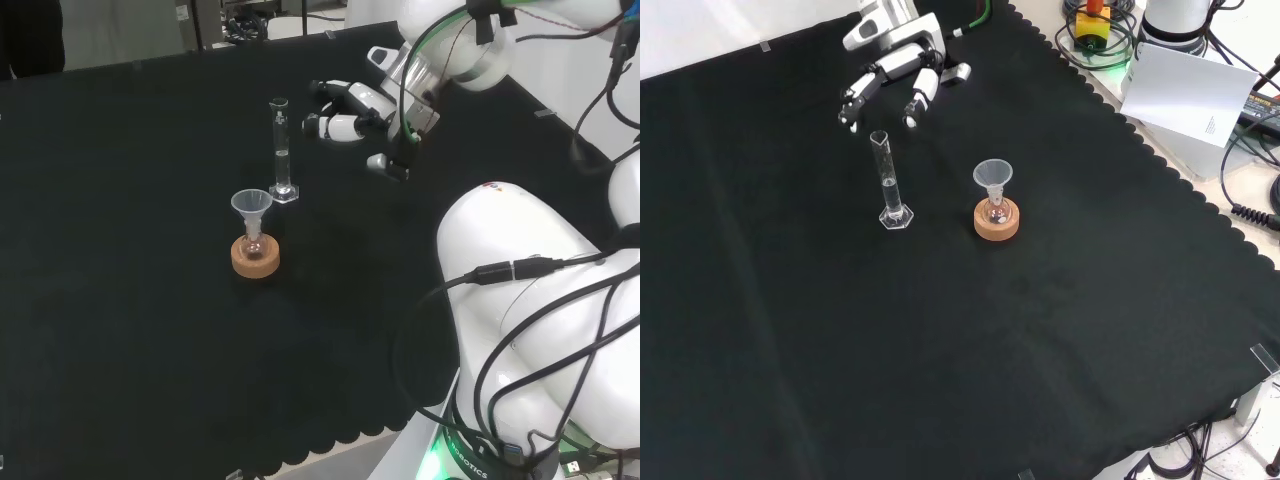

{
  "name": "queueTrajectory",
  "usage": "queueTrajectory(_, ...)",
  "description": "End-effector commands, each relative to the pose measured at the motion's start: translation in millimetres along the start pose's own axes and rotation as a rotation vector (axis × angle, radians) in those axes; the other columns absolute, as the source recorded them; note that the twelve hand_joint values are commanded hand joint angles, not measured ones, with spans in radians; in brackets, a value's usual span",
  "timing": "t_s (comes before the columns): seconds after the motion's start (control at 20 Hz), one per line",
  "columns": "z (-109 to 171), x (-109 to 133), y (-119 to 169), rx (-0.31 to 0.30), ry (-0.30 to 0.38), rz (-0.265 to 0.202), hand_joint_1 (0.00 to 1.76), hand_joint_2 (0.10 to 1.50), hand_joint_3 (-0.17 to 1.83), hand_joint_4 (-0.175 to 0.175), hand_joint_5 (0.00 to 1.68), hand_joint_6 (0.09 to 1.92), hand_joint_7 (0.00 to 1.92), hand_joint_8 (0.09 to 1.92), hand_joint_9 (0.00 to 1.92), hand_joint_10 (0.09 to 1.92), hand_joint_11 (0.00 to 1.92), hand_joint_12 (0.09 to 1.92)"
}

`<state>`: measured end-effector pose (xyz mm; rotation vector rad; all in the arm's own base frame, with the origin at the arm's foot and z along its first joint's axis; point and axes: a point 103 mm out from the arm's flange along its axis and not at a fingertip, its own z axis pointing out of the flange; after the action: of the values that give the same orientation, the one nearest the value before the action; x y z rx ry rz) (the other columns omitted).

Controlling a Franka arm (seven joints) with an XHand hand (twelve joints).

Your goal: Pick up the graduated cylinder.

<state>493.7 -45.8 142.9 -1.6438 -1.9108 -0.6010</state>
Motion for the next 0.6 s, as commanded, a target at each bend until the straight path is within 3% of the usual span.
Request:
queueTrajectory(0.05,26.5,-13.9,9.4,-0.024,0.115,-0.097,0.70,1.01,-0.17,-0.033,0.37,0.09,0.25,0.65,0.47,0.63,0.22,1.37)
queueTrajectory(0.35,42.0,-19.1,14.0,-0.021,0.136,-0.126,0.71,0.99,-0.17,-0.040,0.42,0.09,0.33,0.65,0.54,0.60,0.29,1.35)
queueTrajectory(0.6,44.5,-21.0,20.2,-0.036,0.163,-0.132,0.83,0.95,-0.17,-0.051,0.39,0.09,0.37,0.66,0.57,0.60,0.31,1.34)
